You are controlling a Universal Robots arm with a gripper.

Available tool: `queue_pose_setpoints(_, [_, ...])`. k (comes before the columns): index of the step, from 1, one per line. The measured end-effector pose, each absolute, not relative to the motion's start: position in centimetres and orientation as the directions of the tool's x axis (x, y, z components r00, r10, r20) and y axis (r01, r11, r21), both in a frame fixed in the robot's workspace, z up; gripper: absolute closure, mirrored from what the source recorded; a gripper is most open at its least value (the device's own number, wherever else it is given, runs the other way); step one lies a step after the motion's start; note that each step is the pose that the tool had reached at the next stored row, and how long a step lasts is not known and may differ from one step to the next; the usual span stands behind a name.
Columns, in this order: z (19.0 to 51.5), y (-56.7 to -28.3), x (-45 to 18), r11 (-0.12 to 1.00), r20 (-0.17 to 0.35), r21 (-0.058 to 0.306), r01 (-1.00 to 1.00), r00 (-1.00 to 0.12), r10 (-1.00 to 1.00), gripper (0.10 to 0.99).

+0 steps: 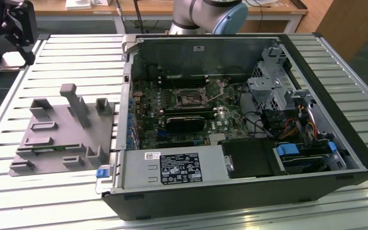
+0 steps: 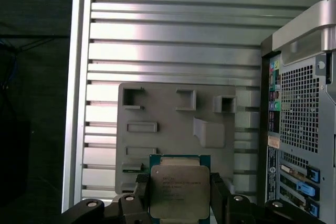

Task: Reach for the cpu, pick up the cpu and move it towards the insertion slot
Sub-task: 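Pick up the cpu and move it towards the insertion slot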

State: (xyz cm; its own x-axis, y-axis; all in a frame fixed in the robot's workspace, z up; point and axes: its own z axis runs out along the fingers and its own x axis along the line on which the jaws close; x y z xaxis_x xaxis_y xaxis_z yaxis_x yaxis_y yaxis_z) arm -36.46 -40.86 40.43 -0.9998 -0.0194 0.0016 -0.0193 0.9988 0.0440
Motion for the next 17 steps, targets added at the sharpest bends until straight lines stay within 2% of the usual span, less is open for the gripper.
queue_pose_setpoints(17, [40.4, -40.9, -34.0, 0.999, 0.002, 0.044, -0.019, -1.000, -0.019, 0.541])
